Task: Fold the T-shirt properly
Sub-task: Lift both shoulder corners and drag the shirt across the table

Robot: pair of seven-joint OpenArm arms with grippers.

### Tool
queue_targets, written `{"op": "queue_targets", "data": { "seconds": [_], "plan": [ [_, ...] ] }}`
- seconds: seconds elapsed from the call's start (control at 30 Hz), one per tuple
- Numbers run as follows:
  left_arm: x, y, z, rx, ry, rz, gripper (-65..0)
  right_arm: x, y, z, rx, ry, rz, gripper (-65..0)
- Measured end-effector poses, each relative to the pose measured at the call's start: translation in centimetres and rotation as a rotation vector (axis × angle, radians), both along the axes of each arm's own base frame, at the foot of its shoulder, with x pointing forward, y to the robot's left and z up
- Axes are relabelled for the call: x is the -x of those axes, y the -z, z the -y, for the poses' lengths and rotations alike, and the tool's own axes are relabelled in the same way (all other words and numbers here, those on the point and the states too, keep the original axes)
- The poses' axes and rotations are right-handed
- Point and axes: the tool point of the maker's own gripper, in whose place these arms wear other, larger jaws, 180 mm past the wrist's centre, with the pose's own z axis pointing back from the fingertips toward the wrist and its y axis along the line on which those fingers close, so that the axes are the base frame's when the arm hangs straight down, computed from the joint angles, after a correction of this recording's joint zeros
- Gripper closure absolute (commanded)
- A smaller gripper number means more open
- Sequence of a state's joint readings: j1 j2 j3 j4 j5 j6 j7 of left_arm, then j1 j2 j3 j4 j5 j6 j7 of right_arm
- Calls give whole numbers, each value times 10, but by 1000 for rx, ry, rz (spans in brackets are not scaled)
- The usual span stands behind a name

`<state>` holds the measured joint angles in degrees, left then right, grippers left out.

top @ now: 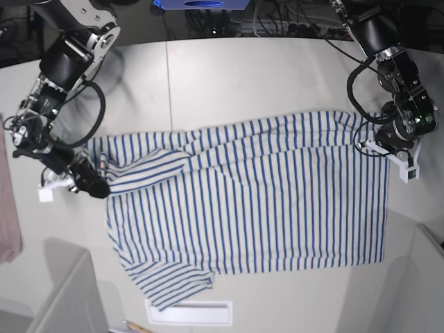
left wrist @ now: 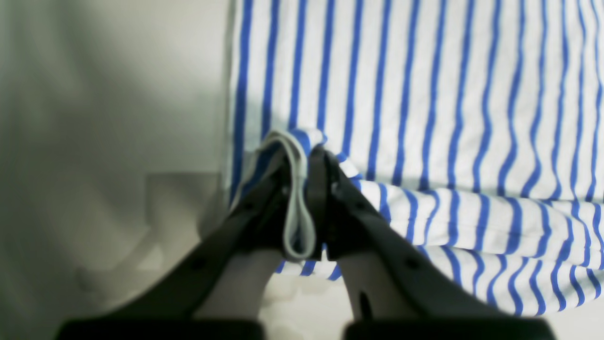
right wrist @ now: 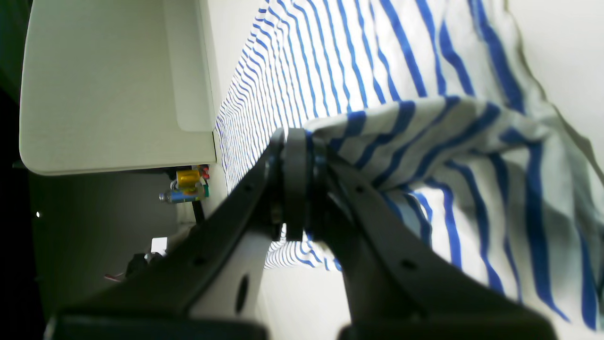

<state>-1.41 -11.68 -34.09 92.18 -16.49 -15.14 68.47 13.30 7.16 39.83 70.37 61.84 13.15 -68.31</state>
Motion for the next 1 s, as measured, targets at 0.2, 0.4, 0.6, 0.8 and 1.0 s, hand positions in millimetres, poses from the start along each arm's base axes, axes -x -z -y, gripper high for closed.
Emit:
{"op": "queue_targets", "data": {
  "seconds": [0.2,0.4,0.6,0.8,1.0],
  "plan": [
    [-12,-1,2,24,-2,20,0,-8,-2,-5,-10,-19,5,0],
    [-12,-1,-1,13,2,13,0,-3,19,-30,-49,-79,-63,0],
    [-11,-1,-2,13,0,13,-30,-8,17,-20,-36,-35,-49,-267],
    [-24,-11,-6,-9,-7,105,-448,-5,13,5,44,86,15,-272],
    [-18,-36,-9,-18,-40,225,-637,28,7,37,143,255,5,-272]
  ]
}}
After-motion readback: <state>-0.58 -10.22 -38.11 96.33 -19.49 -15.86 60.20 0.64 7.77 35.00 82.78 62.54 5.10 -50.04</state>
